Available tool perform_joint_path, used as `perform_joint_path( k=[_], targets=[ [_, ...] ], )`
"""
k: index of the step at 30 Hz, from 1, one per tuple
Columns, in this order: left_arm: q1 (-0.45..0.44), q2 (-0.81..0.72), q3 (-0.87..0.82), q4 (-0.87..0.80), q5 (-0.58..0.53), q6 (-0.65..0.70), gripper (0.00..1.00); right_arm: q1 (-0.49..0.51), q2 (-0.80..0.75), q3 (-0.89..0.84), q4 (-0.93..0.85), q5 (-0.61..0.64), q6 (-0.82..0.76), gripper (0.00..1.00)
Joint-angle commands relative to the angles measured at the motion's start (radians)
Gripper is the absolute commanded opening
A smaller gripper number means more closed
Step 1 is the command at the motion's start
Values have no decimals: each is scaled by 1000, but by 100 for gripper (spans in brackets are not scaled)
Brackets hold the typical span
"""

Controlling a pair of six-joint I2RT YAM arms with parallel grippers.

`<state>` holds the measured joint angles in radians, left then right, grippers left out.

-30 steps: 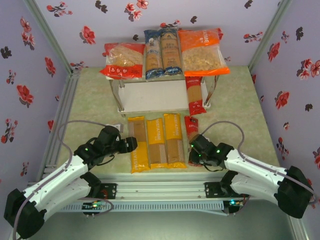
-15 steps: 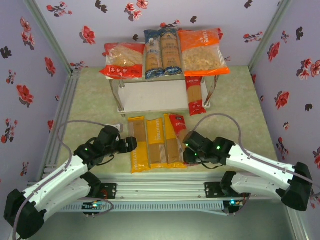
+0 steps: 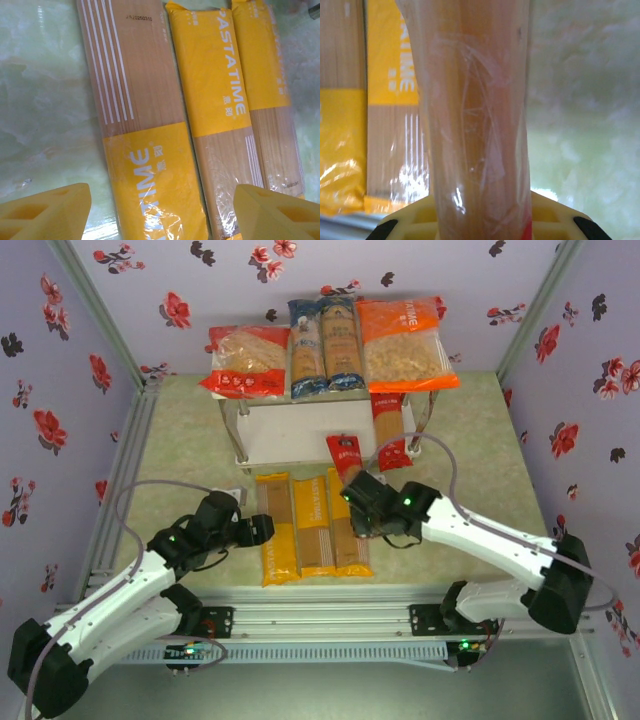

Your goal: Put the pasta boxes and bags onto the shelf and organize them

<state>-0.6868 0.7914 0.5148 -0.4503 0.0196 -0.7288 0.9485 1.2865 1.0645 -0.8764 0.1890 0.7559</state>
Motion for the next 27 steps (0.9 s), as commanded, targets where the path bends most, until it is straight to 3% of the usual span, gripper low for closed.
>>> perform_joint_path(
  k=[1, 11, 27],
  targets=[
    [9, -23, 34, -30, 0, 28, 76, -61, 48, 98, 68, 131, -117, 0],
    [9, -58, 23, -50, -7, 22, 76, -212, 247, 242, 147, 133, -253, 0],
    [11, -84, 10, -95, -21, 16, 76, -297, 495, 374, 284, 188, -243, 0]
  ],
)
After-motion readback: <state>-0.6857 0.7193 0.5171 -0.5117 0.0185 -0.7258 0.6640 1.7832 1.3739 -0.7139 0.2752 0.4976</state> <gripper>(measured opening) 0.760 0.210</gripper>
